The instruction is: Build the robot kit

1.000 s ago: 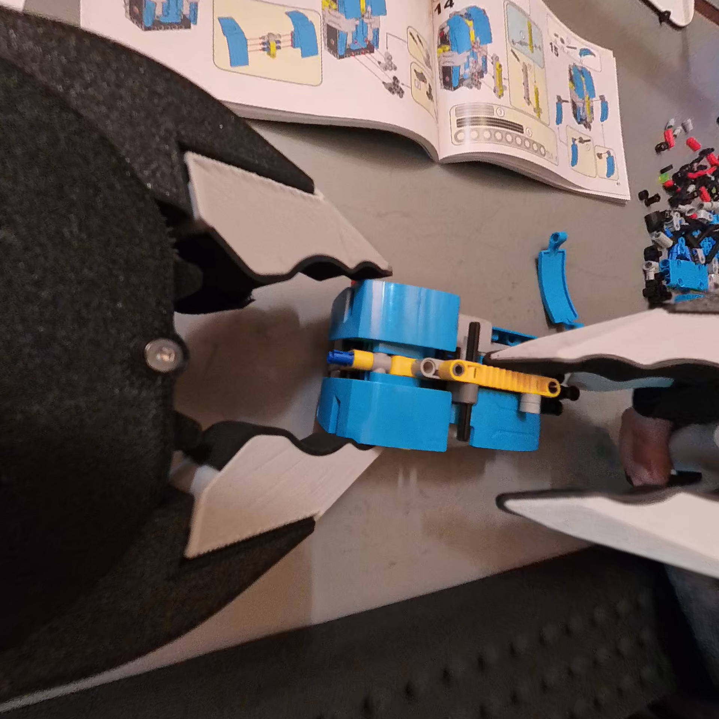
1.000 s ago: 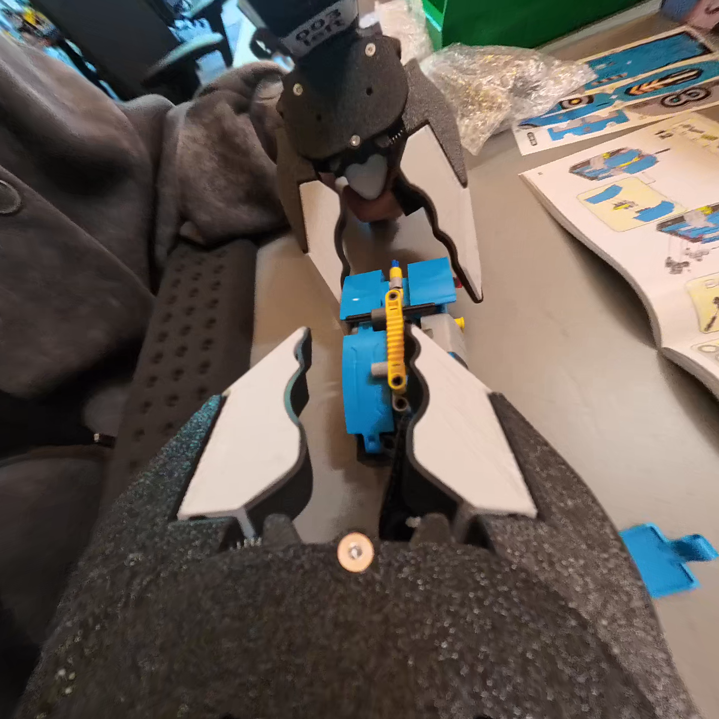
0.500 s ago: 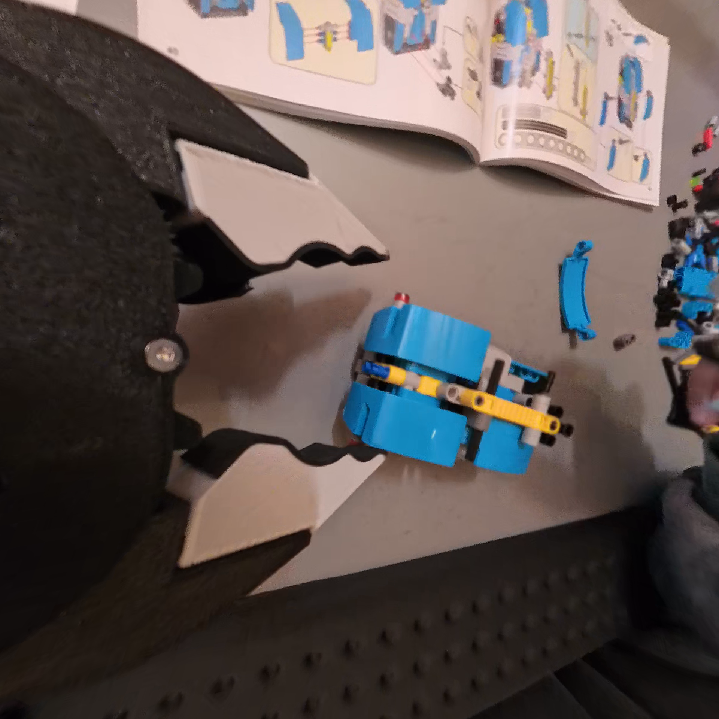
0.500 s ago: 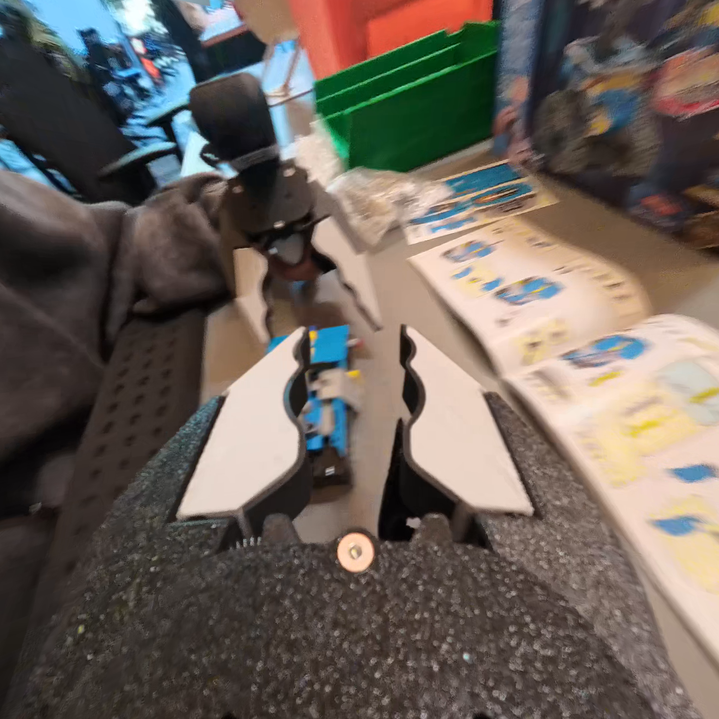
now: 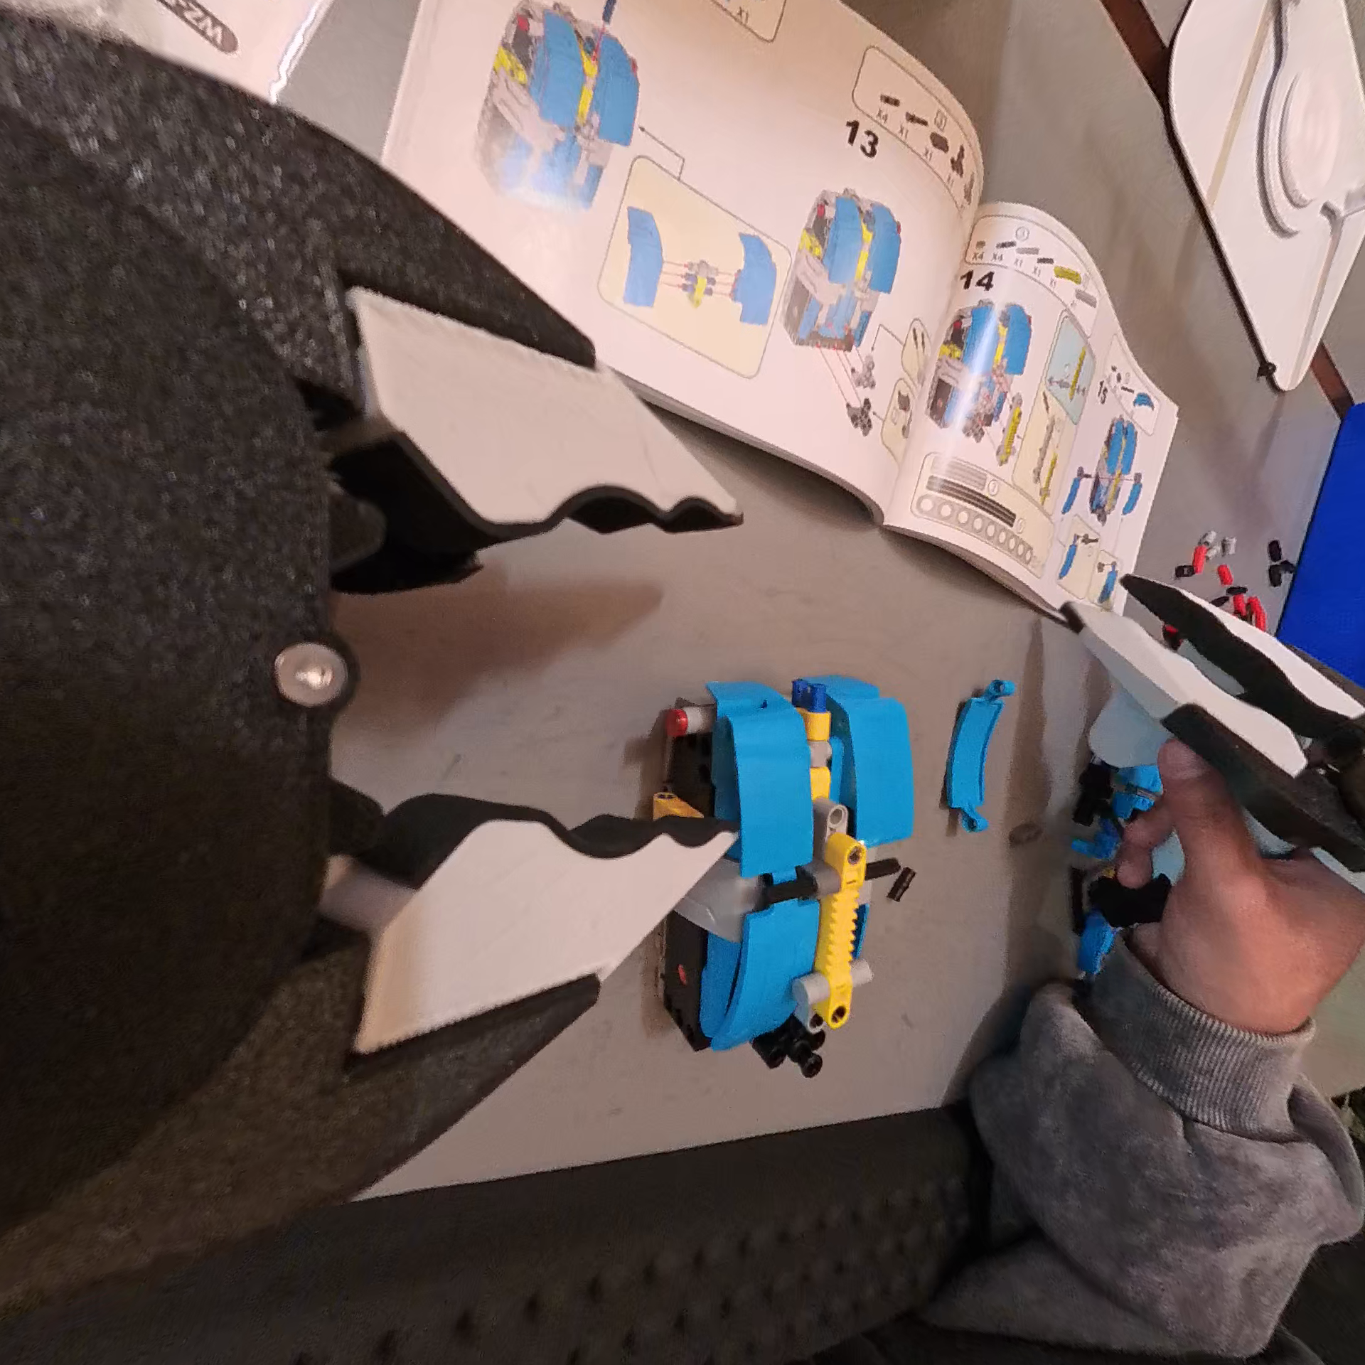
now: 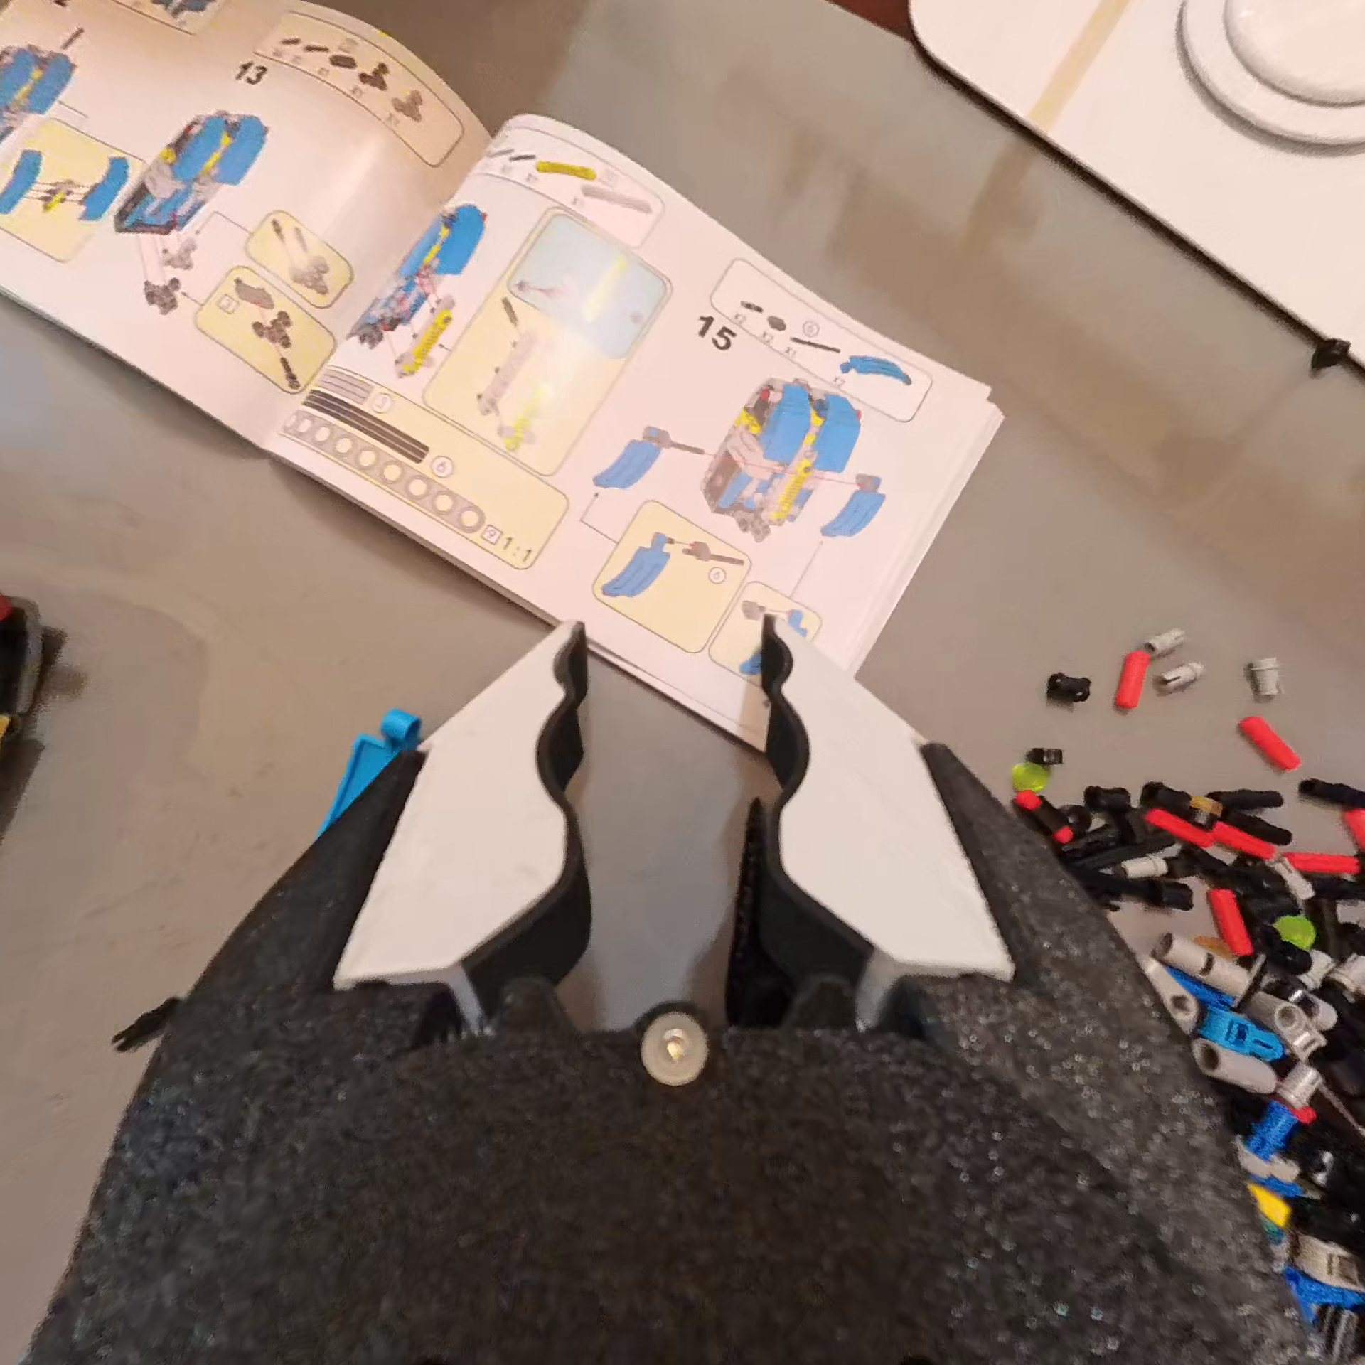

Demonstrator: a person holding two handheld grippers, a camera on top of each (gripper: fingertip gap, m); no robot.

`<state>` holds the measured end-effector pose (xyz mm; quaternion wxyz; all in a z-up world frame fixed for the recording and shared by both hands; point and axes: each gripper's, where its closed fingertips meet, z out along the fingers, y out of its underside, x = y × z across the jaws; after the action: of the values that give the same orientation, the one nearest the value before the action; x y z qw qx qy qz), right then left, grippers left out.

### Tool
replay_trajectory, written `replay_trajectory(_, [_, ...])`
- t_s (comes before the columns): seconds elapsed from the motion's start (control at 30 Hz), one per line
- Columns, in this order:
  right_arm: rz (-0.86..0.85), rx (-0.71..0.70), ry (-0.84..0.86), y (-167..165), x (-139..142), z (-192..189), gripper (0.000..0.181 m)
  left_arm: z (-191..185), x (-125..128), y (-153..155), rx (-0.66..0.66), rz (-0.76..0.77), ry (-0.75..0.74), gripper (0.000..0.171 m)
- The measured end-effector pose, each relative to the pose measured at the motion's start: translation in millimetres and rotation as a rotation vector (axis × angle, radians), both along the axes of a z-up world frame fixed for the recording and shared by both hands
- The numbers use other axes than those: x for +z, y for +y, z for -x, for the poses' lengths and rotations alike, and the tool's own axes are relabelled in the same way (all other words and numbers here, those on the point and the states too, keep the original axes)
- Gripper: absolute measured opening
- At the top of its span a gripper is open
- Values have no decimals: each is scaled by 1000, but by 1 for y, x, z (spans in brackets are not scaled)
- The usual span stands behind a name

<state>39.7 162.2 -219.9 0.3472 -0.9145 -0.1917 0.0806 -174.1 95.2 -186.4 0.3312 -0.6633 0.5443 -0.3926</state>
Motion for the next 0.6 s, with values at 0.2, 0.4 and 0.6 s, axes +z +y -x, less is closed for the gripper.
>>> replay_trajectory(0.2, [44,-21,1,-5,-8,-4,41,0,2,2,9,15,-19,77])
replay_trajectory(0.4, [32,-45,24,-7,0,-13,45,4,17,12,50,78,-127,74])
replay_trajectory(0.6, [-106,-37,177,-29,35,-13,39,12,41,29,118,83,-284,72])
